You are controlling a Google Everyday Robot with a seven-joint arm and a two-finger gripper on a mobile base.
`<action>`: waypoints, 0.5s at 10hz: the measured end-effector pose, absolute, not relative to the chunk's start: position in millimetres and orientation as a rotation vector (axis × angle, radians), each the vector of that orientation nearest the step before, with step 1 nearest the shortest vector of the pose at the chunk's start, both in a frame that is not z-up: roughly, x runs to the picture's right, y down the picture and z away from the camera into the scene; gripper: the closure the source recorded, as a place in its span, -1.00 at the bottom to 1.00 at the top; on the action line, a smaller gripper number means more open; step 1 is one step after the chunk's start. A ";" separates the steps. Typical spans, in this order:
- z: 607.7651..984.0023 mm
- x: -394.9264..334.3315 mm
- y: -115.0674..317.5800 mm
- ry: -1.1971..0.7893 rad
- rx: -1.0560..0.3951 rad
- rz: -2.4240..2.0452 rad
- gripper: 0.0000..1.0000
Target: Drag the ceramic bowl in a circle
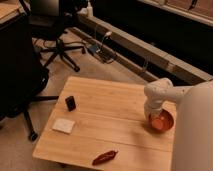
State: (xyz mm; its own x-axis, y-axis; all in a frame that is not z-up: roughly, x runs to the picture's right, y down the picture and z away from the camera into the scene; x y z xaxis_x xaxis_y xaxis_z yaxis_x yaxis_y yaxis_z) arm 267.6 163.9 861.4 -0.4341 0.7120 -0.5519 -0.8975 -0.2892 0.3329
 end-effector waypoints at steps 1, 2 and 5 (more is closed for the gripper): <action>869.5 263.7 156.3 0.739 -0.364 1.891 1.00; 879.8 256.5 145.0 0.732 -0.365 1.877 1.00; 897.1 231.3 115.2 0.706 -0.362 1.835 1.00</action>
